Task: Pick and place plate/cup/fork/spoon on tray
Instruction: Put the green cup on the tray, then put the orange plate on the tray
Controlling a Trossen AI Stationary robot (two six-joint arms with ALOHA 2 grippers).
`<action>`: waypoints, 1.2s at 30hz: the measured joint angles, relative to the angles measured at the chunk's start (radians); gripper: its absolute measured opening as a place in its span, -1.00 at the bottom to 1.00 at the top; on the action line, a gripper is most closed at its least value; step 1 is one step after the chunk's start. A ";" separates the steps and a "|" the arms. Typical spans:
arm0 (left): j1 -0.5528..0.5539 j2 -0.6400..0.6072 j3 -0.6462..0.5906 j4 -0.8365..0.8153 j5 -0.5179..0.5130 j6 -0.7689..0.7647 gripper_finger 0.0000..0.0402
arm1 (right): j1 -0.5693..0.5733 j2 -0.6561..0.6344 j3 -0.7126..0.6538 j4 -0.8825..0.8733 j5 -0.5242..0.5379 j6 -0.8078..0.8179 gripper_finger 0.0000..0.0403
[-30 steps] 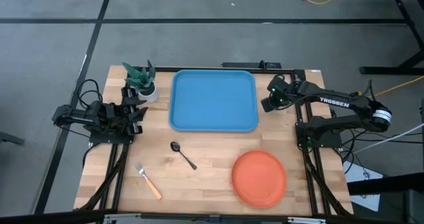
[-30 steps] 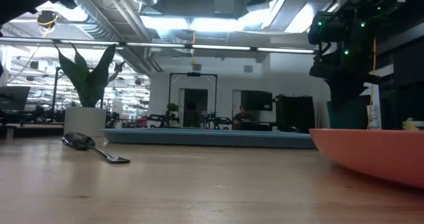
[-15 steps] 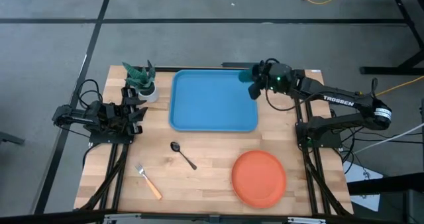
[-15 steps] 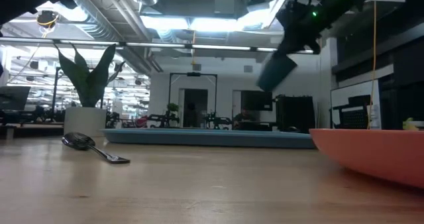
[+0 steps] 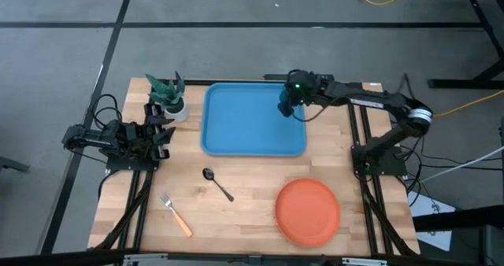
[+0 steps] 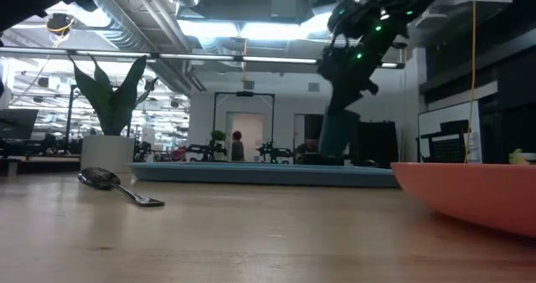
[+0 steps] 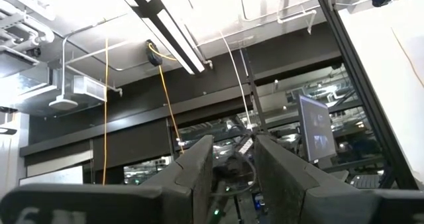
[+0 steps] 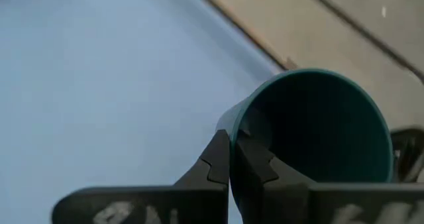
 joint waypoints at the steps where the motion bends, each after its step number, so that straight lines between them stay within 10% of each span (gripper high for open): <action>1: 0.000 0.000 0.000 0.000 0.000 0.000 -0.46 | 0.000 0.027 0.023 -0.024 0.000 0.000 -0.97; 30: 0.000 0.000 0.000 0.000 0.000 -0.001 -0.46 | 0.006 0.188 0.274 -0.302 0.010 0.021 -0.46; 36: 0.000 0.000 0.000 0.000 0.000 -0.001 -0.46 | 0.094 0.188 0.345 -0.435 -0.190 0.075 -0.46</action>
